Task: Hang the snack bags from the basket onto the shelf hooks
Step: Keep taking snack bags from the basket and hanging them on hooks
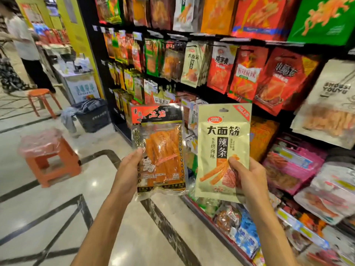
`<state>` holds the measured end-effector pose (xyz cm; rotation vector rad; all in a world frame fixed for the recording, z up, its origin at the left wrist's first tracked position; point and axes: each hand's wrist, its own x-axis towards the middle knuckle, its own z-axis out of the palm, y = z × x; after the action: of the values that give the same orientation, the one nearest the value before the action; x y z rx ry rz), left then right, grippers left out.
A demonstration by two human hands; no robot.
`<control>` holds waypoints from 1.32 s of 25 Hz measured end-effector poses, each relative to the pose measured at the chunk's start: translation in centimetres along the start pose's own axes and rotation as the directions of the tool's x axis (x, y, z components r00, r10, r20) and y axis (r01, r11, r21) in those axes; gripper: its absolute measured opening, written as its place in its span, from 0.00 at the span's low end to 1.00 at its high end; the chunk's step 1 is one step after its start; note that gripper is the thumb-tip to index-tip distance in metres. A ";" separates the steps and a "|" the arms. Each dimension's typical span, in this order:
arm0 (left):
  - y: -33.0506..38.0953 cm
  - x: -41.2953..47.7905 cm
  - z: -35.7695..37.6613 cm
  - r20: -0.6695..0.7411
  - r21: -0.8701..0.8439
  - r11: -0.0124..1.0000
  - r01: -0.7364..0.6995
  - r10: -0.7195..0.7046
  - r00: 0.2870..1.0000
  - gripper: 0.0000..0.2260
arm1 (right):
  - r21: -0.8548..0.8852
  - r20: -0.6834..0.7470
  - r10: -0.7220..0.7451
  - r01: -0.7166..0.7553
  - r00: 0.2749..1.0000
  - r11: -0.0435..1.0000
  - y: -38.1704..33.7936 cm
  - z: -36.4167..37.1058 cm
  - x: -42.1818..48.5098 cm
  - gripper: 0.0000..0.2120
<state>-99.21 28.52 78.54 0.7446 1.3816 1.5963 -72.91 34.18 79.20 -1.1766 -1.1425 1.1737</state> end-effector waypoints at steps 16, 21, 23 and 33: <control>5.4 29.5 -8.5 0.155 0.095 0.995 -0.035 0.020 0.988 0.16 | 0.009 -0.113 -0.019 0.020 0.993 1.000 2.5 21.3 18.3 0.04; 9.4 41.3 -9.2 0.155 0.125 0.988 -0.091 0.071 0.985 0.15 | 0.010 -0.144 -0.050 0.052 0.988 0.999 1.8 28.2 27.5 0.05; 10.6 45.4 -9.1 0.179 0.128 0.986 -0.111 0.087 0.980 0.16 | 0.029 -0.150 -0.071 0.077 0.986 0.997 1.3 30.5 30.5 0.04; 12.7 61.7 -6.6 0.274 0.167 0.977 -0.136 0.086 0.958 0.11 | -0.032 -0.326 -0.130 0.126 0.937 0.991 1.1 35.5 38.8 0.07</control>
<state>-134.98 80.57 83.36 1.1233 1.3182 1.4039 -106.18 74.92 81.00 -1.2325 -0.9555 0.8355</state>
